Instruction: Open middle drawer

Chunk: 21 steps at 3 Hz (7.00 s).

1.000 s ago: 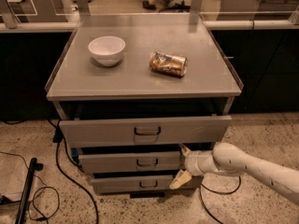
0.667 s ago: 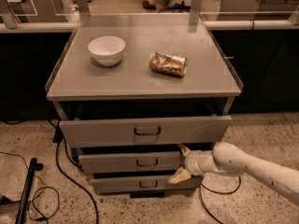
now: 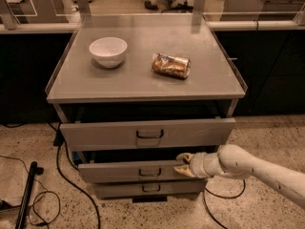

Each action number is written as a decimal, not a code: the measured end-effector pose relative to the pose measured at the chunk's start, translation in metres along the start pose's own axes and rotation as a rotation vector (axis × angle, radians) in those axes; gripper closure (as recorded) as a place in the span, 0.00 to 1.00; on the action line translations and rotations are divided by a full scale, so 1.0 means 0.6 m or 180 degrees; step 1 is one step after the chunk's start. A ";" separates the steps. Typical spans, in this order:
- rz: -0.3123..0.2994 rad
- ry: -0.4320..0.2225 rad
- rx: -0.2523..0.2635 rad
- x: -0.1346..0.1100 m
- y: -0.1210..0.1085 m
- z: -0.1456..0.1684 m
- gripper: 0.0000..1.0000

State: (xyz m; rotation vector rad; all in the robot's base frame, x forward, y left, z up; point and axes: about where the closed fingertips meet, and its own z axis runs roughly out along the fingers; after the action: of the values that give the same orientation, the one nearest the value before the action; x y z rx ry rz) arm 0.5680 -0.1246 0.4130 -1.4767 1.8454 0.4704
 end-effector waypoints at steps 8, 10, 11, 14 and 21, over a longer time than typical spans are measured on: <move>0.0068 -0.0013 0.0040 0.009 0.043 -0.052 0.20; 0.0068 -0.0013 0.0039 0.009 0.043 -0.052 0.41; 0.0102 -0.0038 0.0057 0.039 0.096 -0.087 0.72; 0.0124 -0.0073 0.0075 0.046 0.130 -0.113 0.82; 0.0315 -0.0092 0.0098 0.093 0.170 -0.148 0.83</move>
Offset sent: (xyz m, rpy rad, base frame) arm -0.3156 -0.1014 -0.0250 0.0772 -0.0423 -0.0341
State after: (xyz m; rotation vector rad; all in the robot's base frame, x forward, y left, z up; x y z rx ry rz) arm 0.4396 -0.1940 0.4177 -1.3563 1.9010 0.5059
